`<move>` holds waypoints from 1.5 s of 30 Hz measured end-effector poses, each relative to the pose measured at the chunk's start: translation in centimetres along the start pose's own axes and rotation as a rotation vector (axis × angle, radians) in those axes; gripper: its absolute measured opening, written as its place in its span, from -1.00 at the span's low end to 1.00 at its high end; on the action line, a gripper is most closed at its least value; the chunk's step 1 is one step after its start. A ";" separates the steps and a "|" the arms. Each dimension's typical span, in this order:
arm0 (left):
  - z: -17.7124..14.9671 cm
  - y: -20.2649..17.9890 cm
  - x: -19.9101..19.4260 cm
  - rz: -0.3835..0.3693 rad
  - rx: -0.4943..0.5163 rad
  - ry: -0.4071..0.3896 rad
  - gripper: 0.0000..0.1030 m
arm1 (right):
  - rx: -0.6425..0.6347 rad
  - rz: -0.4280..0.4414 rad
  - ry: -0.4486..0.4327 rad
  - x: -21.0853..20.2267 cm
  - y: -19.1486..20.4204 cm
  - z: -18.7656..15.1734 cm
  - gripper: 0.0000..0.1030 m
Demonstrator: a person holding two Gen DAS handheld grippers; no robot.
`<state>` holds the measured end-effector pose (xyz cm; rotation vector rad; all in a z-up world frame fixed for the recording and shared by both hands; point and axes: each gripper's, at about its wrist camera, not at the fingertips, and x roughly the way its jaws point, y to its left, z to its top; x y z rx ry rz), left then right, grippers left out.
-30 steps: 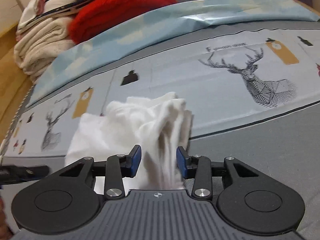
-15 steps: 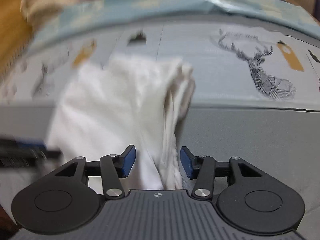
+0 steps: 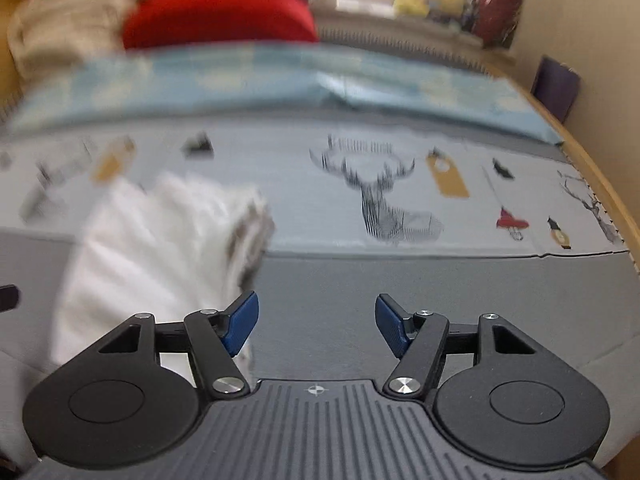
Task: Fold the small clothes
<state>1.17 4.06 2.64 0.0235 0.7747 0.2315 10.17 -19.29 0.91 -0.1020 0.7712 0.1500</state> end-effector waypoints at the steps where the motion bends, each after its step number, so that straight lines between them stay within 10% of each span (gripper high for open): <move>1: -0.7 -0.1 -1.9 -0.013 -0.009 -0.039 0.70 | 0.008 0.022 -0.042 -1.7 -0.2 -0.7 0.34; 7: -4.9 -2.5 -6.9 -0.089 0.034 -0.131 0.72 | 0.032 0.097 -0.221 -8.6 -0.8 -7.0 0.49; 12: -7.7 -2.9 -5.2 -0.053 -0.028 -0.005 0.74 | -0.040 0.102 -0.299 -10.6 0.4 -9.5 0.54; 18: -7.7 -1.7 -4.0 -0.057 -0.155 0.036 0.74 | -0.049 0.107 -0.217 -8.9 0.9 -9.5 0.56; 45: -8.7 -2.4 -2.1 -0.088 -0.090 0.062 0.74 | -0.078 0.128 -0.173 -8.1 2.7 -9.9 0.61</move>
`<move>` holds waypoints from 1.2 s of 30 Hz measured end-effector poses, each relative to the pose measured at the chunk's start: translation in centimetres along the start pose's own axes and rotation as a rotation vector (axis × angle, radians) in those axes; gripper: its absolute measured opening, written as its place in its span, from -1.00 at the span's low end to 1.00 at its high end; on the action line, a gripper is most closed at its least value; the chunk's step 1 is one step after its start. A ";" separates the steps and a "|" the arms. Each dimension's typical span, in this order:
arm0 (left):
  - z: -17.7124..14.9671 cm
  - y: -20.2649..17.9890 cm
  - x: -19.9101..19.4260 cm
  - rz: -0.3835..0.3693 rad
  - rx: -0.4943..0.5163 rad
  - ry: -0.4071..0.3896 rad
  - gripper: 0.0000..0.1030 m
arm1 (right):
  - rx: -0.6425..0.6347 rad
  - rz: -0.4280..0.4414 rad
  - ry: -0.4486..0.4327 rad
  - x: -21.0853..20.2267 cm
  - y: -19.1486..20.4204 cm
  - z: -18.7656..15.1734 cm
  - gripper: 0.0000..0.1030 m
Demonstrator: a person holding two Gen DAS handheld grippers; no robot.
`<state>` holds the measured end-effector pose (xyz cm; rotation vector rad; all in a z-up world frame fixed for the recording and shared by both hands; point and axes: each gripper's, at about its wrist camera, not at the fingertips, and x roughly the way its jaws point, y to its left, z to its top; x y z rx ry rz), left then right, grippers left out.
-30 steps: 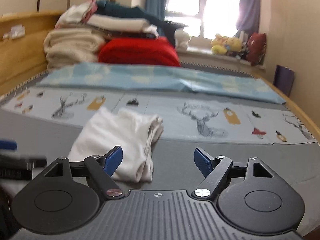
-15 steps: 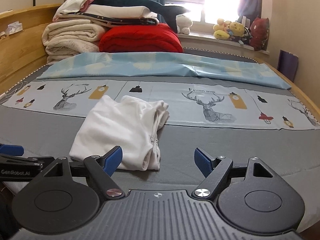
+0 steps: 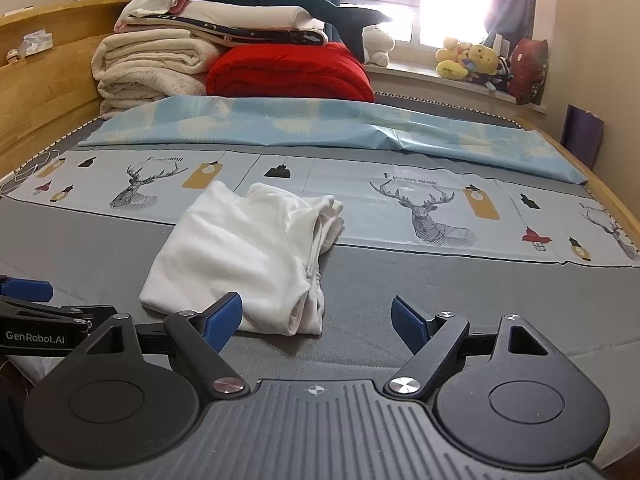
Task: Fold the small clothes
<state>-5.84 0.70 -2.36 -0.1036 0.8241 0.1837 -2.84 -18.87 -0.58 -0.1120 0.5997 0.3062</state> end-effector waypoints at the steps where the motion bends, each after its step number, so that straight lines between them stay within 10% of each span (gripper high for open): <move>1: 0.0 0.0 0.0 -0.001 0.001 0.000 0.74 | -0.004 0.000 0.001 0.0 0.1 0.0 0.61; 36: 0.0 0.0 -0.1 -0.014 0.003 -0.008 0.75 | -0.052 0.009 -0.008 -0.3 0.3 -0.2 0.65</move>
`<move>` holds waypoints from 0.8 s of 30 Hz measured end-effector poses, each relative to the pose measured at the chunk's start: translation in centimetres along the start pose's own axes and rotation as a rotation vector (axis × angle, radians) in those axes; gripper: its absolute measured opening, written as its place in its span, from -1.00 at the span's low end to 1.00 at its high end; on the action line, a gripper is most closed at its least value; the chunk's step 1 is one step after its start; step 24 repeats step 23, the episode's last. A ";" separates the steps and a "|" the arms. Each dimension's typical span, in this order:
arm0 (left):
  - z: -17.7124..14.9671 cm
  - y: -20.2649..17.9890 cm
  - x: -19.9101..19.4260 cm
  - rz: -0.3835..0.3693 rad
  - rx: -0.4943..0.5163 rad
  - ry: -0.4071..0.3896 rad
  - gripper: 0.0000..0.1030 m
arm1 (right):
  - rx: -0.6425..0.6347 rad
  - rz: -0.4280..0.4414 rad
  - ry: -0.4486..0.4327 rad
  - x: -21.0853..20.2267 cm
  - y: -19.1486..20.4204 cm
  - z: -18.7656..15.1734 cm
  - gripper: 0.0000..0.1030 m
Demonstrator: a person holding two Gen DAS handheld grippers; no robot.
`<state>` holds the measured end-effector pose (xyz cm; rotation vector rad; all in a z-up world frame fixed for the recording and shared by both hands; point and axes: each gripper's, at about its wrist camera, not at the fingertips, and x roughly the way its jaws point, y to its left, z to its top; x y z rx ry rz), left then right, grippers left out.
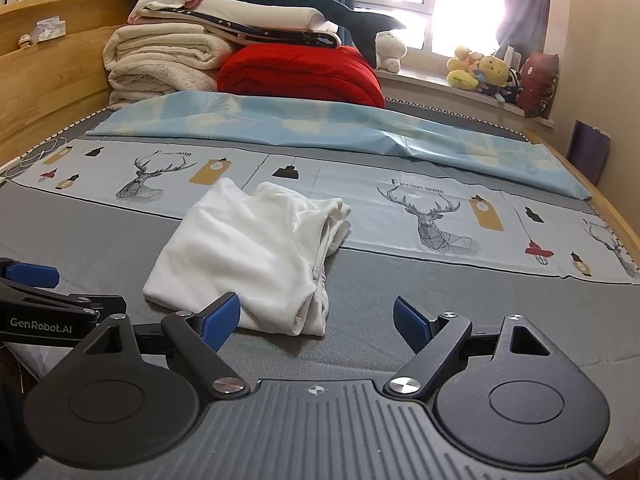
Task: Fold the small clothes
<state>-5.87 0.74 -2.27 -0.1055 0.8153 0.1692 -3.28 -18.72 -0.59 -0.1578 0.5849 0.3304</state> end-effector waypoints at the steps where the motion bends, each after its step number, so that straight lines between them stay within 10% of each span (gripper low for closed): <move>1: 0.0 0.0 0.0 0.000 0.000 0.000 0.75 | -0.002 0.002 0.000 0.0 -0.1 0.0 0.65; 24: 0.0 -0.2 0.0 -0.005 0.002 -0.008 0.75 | 0.000 -0.001 0.000 0.0 0.2 0.0 0.65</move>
